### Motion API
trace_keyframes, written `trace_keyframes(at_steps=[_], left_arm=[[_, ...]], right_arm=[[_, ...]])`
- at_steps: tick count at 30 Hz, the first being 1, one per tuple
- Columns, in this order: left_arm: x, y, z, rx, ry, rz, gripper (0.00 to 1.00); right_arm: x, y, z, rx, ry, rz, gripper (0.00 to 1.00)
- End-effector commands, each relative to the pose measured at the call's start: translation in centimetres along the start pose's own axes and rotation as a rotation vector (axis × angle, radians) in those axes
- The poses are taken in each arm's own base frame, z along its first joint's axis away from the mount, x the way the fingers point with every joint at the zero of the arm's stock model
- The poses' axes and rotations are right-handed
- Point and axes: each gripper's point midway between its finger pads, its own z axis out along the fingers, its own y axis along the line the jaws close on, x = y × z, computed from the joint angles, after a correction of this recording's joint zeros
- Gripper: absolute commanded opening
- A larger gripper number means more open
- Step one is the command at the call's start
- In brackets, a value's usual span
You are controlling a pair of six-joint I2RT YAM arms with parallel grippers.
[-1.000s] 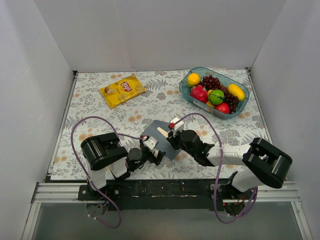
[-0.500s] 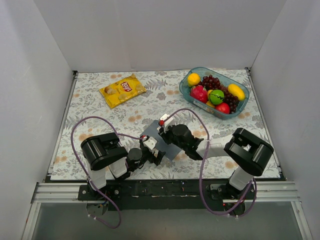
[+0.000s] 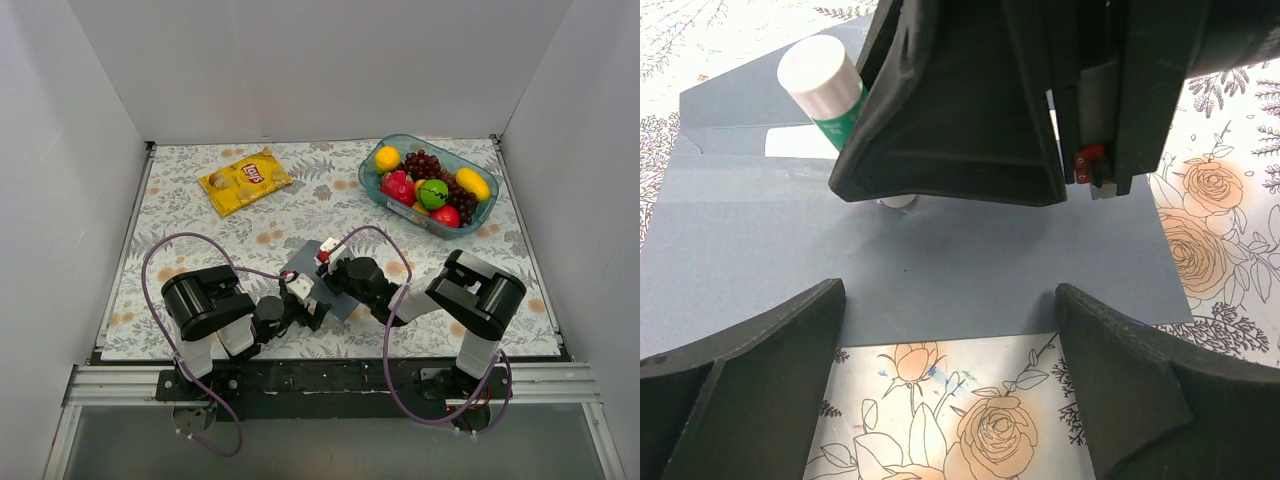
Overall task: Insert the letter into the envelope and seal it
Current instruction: Paint the envelope at the center of the board.
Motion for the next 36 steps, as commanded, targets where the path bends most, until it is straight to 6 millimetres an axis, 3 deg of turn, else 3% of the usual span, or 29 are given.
trace_keyframes(at_steps=[1,18,27,36], left_arm=[[3.7,0.9,-1.6,-0.029,0.128,0.019,0.84],[3.8,1.0,-1.6,-0.033,0.129,0.022,0.84],[3.7,0.9,-1.6,-0.032,0.126,0.021,0.84],[3.7,0.9,-1.6,-0.030,0.125,0.020,0.84]], right_arm=[[-0.6,-0.3,-0.4,0.013,-0.073,-0.006,0.01],[3.6,1.1,-2.7,-0.011,-0.040,-0.006,0.01],[4.0,1.1,-3.6,-0.003,-0.027,0.004,0.01],[2.6,1.1,-1.3,0.013,-0.087,-0.019,0.01]])
